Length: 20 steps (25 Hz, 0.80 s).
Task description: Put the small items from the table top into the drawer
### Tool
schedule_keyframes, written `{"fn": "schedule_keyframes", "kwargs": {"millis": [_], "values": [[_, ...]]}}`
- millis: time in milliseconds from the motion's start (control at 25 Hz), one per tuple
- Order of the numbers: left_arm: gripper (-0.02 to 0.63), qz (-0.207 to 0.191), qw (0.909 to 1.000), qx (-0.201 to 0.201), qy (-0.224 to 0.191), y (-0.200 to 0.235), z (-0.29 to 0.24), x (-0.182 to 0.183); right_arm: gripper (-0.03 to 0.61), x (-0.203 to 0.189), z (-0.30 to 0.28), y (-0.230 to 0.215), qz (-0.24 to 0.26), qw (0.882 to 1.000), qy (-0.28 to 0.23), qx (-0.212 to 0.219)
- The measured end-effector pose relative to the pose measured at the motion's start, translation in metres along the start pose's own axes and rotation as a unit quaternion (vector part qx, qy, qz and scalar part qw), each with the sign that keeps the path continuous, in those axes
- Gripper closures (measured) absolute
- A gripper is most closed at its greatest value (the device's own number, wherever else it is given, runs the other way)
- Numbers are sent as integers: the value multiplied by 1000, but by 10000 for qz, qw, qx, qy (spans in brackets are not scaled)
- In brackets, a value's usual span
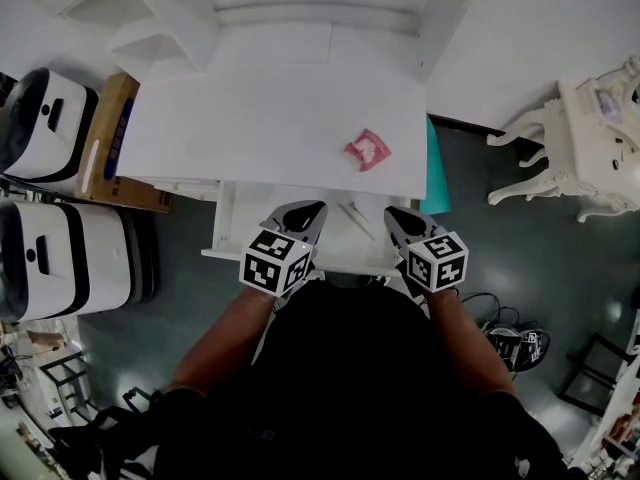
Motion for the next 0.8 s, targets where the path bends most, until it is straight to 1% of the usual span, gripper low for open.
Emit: {"fn": "schedule_keyframes", "kwargs": {"millis": [120, 240, 400, 520, 800], "values": [[603, -71, 9999, 123, 51, 1, 0, -1, 543, 0, -3, -1, 17, 10000, 33, -4], [603, 4, 9996, 233, 139, 4, 0, -6, 543, -2, -10, -5, 90, 9999, 90, -75], [603, 120, 9990, 386, 184, 9, 5, -12, 543, -2, -28, -17, 318, 9985, 244, -374], [603, 207, 9984, 489, 168, 11, 14, -17, 543, -2, -51, -26, 592, 9954, 453, -604], [603, 437, 9956, 807, 179, 21, 39, -32, 540, 0, -120, -45, 1109, 9863, 844, -883]]}}
Point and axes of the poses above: the fingertips, and each gripper's own axes: z backward along the fingers, y to its left, x out of its top, the point moved 10 cm from there along z, backward along the fingers, and after that the axes turned 7 degrees about -y, right-handed, at the moved point
